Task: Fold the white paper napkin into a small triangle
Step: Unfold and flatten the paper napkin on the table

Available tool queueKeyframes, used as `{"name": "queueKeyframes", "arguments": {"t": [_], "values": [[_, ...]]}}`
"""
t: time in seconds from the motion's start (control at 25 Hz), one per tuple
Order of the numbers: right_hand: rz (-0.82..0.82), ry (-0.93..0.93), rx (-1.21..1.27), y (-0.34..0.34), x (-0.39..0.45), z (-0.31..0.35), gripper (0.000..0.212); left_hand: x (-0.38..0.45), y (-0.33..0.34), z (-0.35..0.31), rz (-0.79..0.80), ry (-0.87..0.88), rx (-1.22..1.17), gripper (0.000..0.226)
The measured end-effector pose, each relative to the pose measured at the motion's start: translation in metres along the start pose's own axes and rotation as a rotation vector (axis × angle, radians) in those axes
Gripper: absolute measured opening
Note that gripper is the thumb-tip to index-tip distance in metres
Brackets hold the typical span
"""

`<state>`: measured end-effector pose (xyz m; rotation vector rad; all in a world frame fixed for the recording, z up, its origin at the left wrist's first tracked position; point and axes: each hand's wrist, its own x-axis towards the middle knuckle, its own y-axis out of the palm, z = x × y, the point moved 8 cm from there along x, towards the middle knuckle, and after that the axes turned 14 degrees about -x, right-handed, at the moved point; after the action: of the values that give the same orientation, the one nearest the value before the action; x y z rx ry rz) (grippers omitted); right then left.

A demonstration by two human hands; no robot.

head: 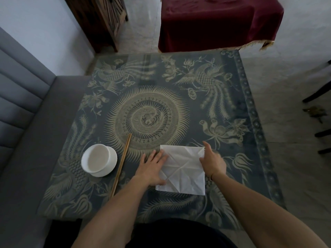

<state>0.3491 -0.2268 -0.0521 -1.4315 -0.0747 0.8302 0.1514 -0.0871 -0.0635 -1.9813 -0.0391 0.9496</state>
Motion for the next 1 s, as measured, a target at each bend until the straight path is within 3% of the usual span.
{"name": "queueKeyframes", "arguments": {"t": [0.2,0.32,0.4,0.56,0.68,1.0], "values": [[-0.025,-0.076,0.058,0.003,0.001,0.0,0.06,-0.004,0.005,0.004,-0.041,0.009,0.002,0.104],[-0.255,-0.136,-0.11,-0.013,-0.006,0.008,0.056,-0.003,-0.001,-0.001,-0.143,0.073,-0.001,0.097],[-0.355,-0.294,-0.236,-0.012,-0.02,0.027,0.06,0.002,-0.006,-0.014,-0.223,0.141,-0.021,0.089],[-0.208,-0.479,-0.339,0.032,-0.041,0.055,0.065,0.016,0.008,-0.049,-0.27,0.262,-0.059,0.07],[-0.192,-0.542,-0.381,0.05,-0.053,0.059,0.062,0.024,0.024,-0.053,-0.248,0.236,-0.109,0.063],[-0.151,-0.501,-0.347,0.061,-0.044,0.053,0.07,0.03,0.026,-0.042,-0.332,0.23,-0.053,0.063]]}}
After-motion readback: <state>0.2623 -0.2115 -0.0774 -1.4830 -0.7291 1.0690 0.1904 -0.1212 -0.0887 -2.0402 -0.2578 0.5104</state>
